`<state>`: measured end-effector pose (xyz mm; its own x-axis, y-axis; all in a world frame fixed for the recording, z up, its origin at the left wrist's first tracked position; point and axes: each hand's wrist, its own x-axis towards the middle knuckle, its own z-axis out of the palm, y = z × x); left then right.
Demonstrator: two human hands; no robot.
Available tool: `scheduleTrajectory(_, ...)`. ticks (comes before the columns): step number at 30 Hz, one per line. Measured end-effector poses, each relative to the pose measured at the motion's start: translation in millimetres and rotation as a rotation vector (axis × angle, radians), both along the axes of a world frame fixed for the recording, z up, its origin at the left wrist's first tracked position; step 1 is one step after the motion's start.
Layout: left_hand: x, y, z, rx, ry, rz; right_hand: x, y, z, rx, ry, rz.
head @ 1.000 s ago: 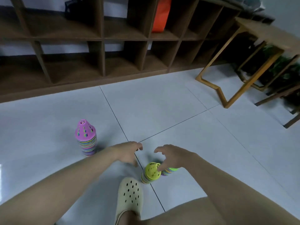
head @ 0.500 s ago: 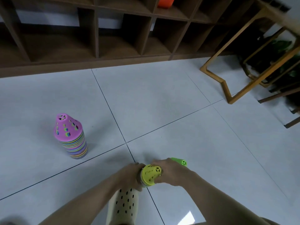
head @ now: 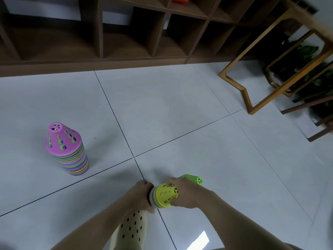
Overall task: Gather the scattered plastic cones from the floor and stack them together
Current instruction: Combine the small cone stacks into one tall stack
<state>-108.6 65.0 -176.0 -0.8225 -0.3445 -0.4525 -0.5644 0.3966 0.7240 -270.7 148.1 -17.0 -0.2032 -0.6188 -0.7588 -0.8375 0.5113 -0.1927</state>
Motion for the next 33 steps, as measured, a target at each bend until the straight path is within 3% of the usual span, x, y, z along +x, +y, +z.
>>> scheduleTrajectory(9,-11,3,0,-0.007,-0.013,-0.004,7,21,7,0.278,0.199,0.187)
scheduleTrajectory(17,-10,2,4,0.088,0.03,0.047,4,20,16,0.345,0.125,0.092)
scheduleTrajectory(24,4,-23,14,0.137,0.161,0.214,5,8,29,0.194,0.121,0.083)
scheduleTrajectory(33,20,-95,95,-0.045,0.433,0.403,17,-46,112,-0.218,0.393,0.293)
